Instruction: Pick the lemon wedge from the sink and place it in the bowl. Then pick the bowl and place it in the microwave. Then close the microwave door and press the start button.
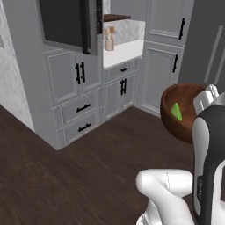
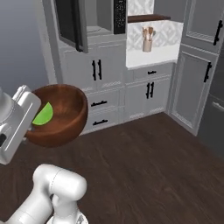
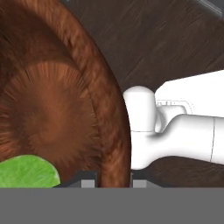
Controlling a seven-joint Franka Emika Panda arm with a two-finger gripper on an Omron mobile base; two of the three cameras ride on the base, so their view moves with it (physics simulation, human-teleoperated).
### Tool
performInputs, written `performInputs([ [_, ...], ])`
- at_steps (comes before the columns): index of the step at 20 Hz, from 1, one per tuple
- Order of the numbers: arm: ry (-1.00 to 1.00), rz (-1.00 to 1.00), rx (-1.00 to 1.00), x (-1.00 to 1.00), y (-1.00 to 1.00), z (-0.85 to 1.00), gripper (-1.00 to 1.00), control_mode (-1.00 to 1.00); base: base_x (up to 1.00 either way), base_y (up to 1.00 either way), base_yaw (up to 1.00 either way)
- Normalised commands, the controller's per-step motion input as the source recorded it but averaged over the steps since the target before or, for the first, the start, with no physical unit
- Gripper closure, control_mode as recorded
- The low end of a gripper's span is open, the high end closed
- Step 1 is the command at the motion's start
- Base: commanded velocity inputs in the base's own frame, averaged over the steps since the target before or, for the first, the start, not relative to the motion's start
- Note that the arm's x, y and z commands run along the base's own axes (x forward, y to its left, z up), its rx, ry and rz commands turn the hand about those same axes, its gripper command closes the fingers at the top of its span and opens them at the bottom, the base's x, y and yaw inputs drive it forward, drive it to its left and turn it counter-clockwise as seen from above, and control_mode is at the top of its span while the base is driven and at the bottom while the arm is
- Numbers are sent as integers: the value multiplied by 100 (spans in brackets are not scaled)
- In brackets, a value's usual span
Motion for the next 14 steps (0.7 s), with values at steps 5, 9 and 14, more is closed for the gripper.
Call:
performInputs([
  [5,0,0,0,0,0,0,100,100,0,-100,45],
  [9,0,0,0,0,0,0,100,100,9,-100,51],
  [14,0,0,0,0,0,0,100,100,65,-100,52],
])
